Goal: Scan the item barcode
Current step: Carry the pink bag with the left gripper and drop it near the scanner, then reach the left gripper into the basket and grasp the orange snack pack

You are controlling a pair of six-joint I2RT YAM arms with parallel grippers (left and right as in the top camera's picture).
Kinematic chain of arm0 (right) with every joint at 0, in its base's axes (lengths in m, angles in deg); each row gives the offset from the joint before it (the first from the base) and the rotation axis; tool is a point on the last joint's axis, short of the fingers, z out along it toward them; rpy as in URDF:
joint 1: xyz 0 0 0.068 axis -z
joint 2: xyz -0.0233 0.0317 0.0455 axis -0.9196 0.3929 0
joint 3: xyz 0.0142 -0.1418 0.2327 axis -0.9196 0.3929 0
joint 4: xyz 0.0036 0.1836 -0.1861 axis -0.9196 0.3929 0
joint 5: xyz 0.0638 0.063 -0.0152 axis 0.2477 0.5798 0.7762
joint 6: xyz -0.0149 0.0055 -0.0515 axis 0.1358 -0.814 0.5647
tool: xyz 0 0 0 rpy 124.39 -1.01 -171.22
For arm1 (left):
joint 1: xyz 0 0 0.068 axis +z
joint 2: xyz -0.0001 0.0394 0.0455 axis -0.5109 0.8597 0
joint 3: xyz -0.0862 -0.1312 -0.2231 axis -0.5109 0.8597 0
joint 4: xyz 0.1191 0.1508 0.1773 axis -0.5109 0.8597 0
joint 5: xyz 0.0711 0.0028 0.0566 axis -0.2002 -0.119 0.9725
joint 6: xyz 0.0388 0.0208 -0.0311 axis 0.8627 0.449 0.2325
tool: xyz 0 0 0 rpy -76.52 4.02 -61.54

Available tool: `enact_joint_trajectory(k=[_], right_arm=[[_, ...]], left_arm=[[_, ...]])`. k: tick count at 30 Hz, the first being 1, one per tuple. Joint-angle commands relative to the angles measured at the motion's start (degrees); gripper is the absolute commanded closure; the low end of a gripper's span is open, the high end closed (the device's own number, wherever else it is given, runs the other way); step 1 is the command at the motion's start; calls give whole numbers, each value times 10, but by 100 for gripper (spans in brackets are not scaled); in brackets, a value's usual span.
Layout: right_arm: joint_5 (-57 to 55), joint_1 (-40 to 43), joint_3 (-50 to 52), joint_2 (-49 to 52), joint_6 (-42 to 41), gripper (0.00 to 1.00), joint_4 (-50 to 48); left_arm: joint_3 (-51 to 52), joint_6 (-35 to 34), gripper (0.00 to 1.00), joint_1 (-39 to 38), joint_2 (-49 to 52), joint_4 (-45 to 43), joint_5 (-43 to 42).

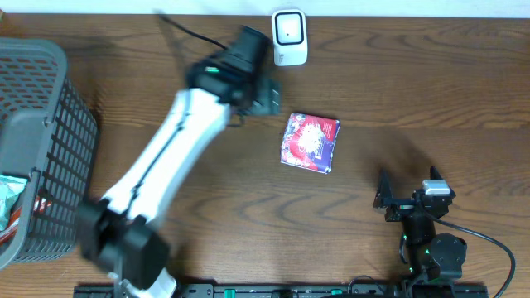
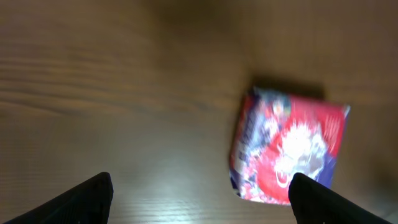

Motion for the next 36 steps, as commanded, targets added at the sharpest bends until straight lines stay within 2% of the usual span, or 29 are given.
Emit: enact_joint_trajectory(k=[1, 5, 10, 14, 17, 18, 22, 25, 29, 33, 36], right_arm=[[-2, 4, 1, -2, -7, 1, 2], [-2, 4, 1, -2, -6, 1, 1], [-2, 4, 1, -2, -6, 1, 1], [-2, 4, 1, -2, -6, 1, 1], [-2, 4, 1, -2, -6, 1, 1], [-2, 4, 1, -2, -6, 1, 1], [-2, 4, 1, -2, -6, 1, 1], [-2, 4, 1, -2, -7, 1, 1], [-2, 4, 1, -2, -6, 1, 1], [-2, 4, 1, -2, -7, 1, 1], [-2, 4, 1, -2, -6, 1, 2]], left_arm=[[-42, 4, 10, 65, -96, -2, 12], [-63, 19, 10, 177, -199, -49, 22], [-63, 18, 11, 370, -292, -93, 76], [-62, 18, 10, 520, -300, -82, 144], [-51, -2, 9, 607, -279, -72, 157], [-44, -34, 2, 632, -268, -66, 157], [-16, -136, 0, 691, -209, -28, 158], [-4, -163, 2, 718, -151, 2, 176], [-3, -148, 2, 732, -69, 10, 199], [-3, -81, 2, 733, 2, -14, 203], [-3, -73, 2, 733, 46, -19, 245]])
